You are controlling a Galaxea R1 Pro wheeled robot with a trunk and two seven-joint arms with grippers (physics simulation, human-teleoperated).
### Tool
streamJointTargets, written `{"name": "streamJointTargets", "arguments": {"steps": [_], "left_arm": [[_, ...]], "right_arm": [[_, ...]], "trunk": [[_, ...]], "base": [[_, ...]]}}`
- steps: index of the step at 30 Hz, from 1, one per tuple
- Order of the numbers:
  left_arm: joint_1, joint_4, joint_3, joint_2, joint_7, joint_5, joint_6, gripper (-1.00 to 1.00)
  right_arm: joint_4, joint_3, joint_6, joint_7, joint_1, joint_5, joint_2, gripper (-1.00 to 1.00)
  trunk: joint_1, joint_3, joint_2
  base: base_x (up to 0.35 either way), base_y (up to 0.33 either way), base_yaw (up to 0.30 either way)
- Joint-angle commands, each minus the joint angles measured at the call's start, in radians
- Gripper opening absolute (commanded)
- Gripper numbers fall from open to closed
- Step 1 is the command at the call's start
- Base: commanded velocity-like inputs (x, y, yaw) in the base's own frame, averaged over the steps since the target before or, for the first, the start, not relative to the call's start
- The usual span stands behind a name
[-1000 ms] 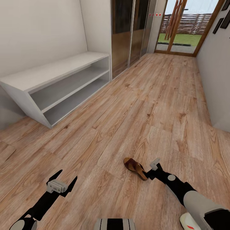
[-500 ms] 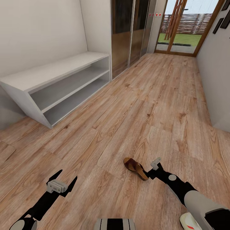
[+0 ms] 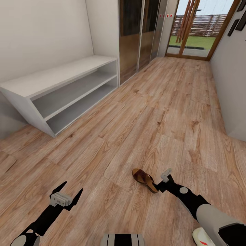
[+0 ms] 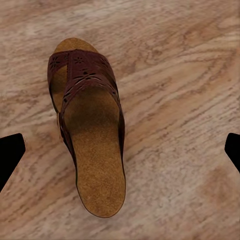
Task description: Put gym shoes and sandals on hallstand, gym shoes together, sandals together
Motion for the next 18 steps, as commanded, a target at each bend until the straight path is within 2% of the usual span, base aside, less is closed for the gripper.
{"name": "streamJointTargets", "arguments": {"steps": [1, 18], "left_arm": [[0.0, 0.0, 0.0, 0.0, 0.0, 0.0, 0.0, 1.0], [0.0, 0.0, 0.0, 0.0, 0.0, 0.0, 0.0, 1.0]], "right_arm": [[0.0, 0.0, 0.0, 0.0, 0.0, 0.0, 0.0, 1.0], [0.001, 0.006, -0.004, 0.0, 0.006, 0.005, 0.015, 1.0]], "trunk": [[0.0, 0.0, 0.0], [0.0, 0.0, 0.0]], "base": [[0.0, 0.0, 0.0], [0.0, 0.0, 0.0]]}}
